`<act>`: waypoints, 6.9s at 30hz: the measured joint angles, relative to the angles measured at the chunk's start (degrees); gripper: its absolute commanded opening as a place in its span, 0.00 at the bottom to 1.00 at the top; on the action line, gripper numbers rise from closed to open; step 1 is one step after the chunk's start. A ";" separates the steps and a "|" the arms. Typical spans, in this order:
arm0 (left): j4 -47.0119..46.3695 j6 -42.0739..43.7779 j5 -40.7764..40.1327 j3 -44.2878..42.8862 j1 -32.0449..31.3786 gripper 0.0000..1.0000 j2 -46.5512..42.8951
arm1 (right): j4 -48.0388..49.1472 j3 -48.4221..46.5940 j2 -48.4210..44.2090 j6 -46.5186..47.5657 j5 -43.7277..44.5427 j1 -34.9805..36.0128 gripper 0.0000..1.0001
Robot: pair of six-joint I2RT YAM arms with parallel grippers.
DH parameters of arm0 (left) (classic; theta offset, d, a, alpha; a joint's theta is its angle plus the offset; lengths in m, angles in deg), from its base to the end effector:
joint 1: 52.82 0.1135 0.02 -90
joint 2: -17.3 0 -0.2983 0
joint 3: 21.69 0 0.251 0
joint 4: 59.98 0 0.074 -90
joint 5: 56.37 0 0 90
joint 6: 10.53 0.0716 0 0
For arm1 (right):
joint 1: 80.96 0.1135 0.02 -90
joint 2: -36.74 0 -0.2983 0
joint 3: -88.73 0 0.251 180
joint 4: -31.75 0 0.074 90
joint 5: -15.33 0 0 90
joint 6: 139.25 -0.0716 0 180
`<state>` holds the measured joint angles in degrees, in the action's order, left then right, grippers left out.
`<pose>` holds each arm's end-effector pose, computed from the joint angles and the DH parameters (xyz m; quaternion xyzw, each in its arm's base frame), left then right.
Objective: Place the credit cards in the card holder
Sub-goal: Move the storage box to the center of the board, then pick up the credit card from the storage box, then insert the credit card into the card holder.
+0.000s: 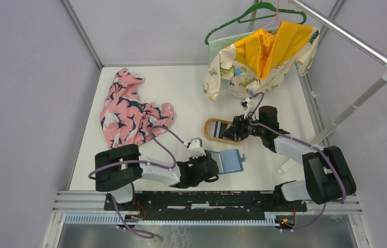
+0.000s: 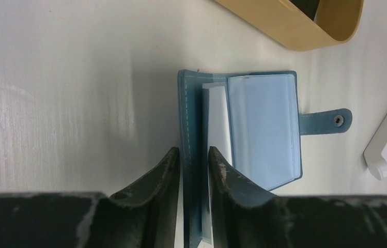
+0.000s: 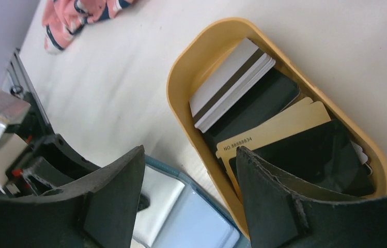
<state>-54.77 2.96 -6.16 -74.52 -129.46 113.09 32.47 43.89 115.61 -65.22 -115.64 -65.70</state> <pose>0.1185 -0.3006 0.1431 -0.1205 0.8785 -0.2527 0.3871 0.2553 0.1183 0.1954 -0.1610 0.8255 0.4164 0.3454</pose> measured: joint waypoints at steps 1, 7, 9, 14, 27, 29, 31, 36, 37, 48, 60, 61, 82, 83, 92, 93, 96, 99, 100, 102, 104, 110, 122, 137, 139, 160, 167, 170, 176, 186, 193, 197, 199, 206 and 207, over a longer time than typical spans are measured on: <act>0.00 -0.09 0.09 0.11 0.00 0.37 -0.22 | 1.14 0.00 0.09 -2.21 0.46 0.02 0.70; 1.46 -0.15 0.24 1.73 0.00 0.47 -2.93 | 3.76 -0.33 2.71 -8.83 3.15 1.31 0.68; 2.97 -0.17 -0.13 1.99 0.00 0.49 -4.09 | 3.63 -0.98 4.07 -9.60 4.28 2.49 0.68; 5.49 -0.13 -1.09 3.48 0.00 0.51 -8.70 | 3.39 -4.37 7.82 -11.02 6.67 4.44 0.68; 5.20 5.84 -3.45 6.36 0.04 0.65 -16.61 | 4.02 -8.35 14.12 -15.52 10.45 4.52 0.67; 3.72 7.82 -3.50 7.82 0.70 0.67 -18.34 | 4.50 -8.39 14.51 -16.59 10.34 4.57 0.67; 1.05 10.67 -2.54 9.70 2.29 0.70 -20.04 | 5.20 -8.41 15.06 -17.94 9.99 4.61 0.66; -8.11 18.49 5.42 15.08 12.11 0.72 -23.19 | 7.43 -8.41 16.59 -21.55 9.38 4.90 0.65; -9.44 19.98 7.17 15.58 14.47 0.73 -23.32 | 7.82 -8.41 16.85 -22.14 9.27 4.87 0.65; -14.75 33.79 20.37 5.14 24.76 0.73 -11.96 | 10.43 -8.41 18.73 -29.29 8.39 4.92 0.63; -16.15 36.35 28.81 0.24 29.83 0.46 -1.64 | 13.66 -9.77 22.80 -32.63 5.55 5.49 0.58; -16.37 36.46 29.59 0.24 29.90 0.45 -1.42 | 13.66 -10.01 22.99 -32.61 5.51 5.64 0.58; -18.56 36.96 33.81 5.11 29.92 0.43 -10.54 | 10.21 -12.68 23.96 -30.23 7.02 4.90 0.51; -18.51 36.96 33.81 5.68 29.92 0.43 -11.78 | 10.21 -12.66 23.93 -30.25 6.91 4.68 0.50; -18.05 36.85 34.18 13.05 29.92 0.44 -24.28 | 10.71 -11.34 23.15 -30.69 5.53 3.17 0.47; -18.01 36.79 34.34 13.79 29.92 0.44 -25.27 | 10.78 -11.02 22.86 -30.69 5.25 2.93 0.47; -17.77 35.74 34.77 15.85 29.92 0.44 -27.80 | 11.10 -10.10 22.08 -30.71 4.74 1.92 0.45; -17.42 34.99 35.56 17.57 29.92 0.44 -30.05 | 11.34 -9.33 21.27 -30.73 4.26 1.05 0.43; -17.25 34.93 35.76 18.01 29.90 0.44 -30.77 | 11.45 -9.18 21.07 -30.73 4.07 0.61 0.43; -17.22 34.53 36.00 18.73 29.90 0.44 -32.02 | 11.58 -8.90 20.79 -30.73 3.76 0.02 0.41; -17.22 33.97 36.13 19.43 29.90 0.44 -33.20 | 11.56 -8.59 20.46 -30.73 3.58 -0.52 0.38; -17.18 33.00 37.03 21.57 29.62 0.44 -36.15 | 11.52 -7.96 19.69 -30.60 3.52 -1.95 0.25; -17.88 31.65 37.53 23.43 28.33 0.44 -38.60 | 11.67 -6.49 19.32 -29.66 3.76 -3.21 0.00; -26.45 29.00 42.77 26.69 28.22 0.66 -38.69 | 6.73 -4.83 8.28 -23.80 4.09 -8.79 0.00; -27.96 28.94 43.30 26.99 28.22 0.71 -38.69 | 6.34 -4.48 6.16 -22.99 3.82 -9.35 0.00; -52.26 27.91 48.41 29.42 28.22 0.86 -26.56 | 28.89 8.17 -9.46 -24.83 -17.68 -9.64 0.00; -61.09 27.91 50.53 22.95 28.13 0.77 -12.00 | 33.03 8.24 -9.38 -26.43 -20.79 -7.13 0.00; -64.76 27.91 51.63 20.31 28.13 0.71 -6.62 | 33.83 8.24 -8.94 -26.47 -21.66 -5.86 0.00; -68.70 27.89 57.07 14.95 28.20 0.54 -0.42 | 34.38 8.24 -7.78 -26.36 -23.10 -4.24 0.00; -71.67 27.45 64.00 14.91 28.89 0.02 0.22 | 31.32 7.91 -7.61 -20.46 -24.83 -2.54 0.49; -77.33 26.27 61.57 21.31 28.89 0.02 -2.03 | 21.24 6.71 -10.84 -6.21 -27.32 -1.14 0.74; -78.58 24.96 61.05 21.97 28.89 0.02 -2.36 | 16.31 5.62 -10.86 0.20 -28.52 2.10 0.65; -78.71 24.46 61.07 21.97 28.89 0.02 -2.36 | 14.23 5.03 -10.23 2.40 -28.74 3.37 0.58; -78.77 23.65 61.18 21.88 28.89 0.03 -2.34 | 10.19 4.61 -8.02 5.99 -29.22 5.62 0.24; -78.77 23.61 61.24 21.81 28.89 0.04 -2.32 | 9.86 4.48 -7.74 6.49 -29.35 5.79 0.17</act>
<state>-133.54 26.57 55.08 -52.71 -100.57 110.77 42.33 48.37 107.87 -58.73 -144.99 -59.90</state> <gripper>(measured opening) 0.030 0.349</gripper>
